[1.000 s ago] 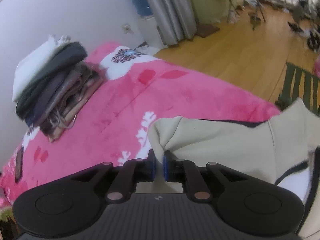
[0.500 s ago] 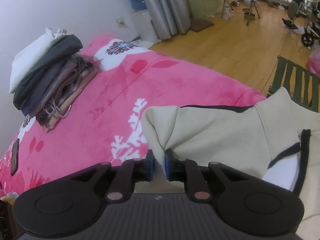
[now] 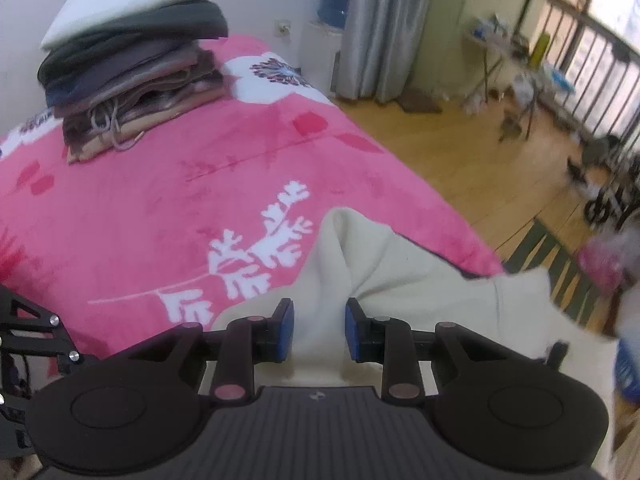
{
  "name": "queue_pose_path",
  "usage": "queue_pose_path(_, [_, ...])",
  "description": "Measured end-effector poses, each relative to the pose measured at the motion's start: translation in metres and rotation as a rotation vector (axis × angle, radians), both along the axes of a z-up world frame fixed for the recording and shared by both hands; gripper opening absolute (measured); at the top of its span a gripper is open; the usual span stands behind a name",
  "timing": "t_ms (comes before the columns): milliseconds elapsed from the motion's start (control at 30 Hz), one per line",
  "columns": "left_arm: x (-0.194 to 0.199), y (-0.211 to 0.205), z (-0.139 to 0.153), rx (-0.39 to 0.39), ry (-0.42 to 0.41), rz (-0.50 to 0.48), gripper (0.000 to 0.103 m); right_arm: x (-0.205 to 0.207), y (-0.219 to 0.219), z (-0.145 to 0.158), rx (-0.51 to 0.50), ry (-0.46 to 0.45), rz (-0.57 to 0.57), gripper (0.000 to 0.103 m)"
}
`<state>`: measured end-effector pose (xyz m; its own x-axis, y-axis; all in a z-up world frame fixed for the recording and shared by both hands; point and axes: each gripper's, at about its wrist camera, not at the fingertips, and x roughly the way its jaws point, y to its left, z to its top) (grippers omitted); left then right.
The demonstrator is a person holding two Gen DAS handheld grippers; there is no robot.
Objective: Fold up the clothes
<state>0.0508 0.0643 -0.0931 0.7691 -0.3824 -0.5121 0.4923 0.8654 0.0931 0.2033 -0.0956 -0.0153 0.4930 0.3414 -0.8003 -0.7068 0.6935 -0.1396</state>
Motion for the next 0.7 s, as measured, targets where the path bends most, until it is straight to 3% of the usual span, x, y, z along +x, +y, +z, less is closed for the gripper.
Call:
queue_pose_path(233, [-0.001, -0.001, 0.0, 0.0, -0.004, 0.006, 0.007, -0.011, 0.007, 0.0, -0.006, -0.042, 0.053, 0.03])
queue_pose_path(333, [0.0, -0.001, 0.0, -0.005, -0.003, 0.012, 0.009, -0.005, 0.01, -0.006, 0.0, -0.021, 0.046, 0.021])
queue_pose_path(400, [0.001, -0.001, 0.001, -0.01, -0.002, 0.016, 0.01, 0.002, 0.01, -0.006, 0.051, 0.014, 0.033, 0.007])
queue_pose_path(433, [0.001, -0.001, 0.001, -0.013, -0.001, 0.018, 0.011, 0.005, 0.01, -0.006, 0.079, 0.032, 0.026, 0.006])
queue_pose_path(600, [0.0, 0.002, 0.001, -0.018, 0.003, 0.036, 0.011, 0.043, 0.003, 0.02, 0.405, 0.09, -0.063, 0.003])
queue_pose_path(667, [0.003, 0.005, 0.002, -0.031, 0.017, 0.049, 0.014, 0.058, 0.005, 0.013, 0.423, 0.121, -0.082, 0.003])
queue_pose_path(700, [0.005, 0.007, 0.003, -0.038, 0.021, 0.055, 0.02, 0.065, 0.006, 0.009, 0.426, 0.136, -0.091, 0.003])
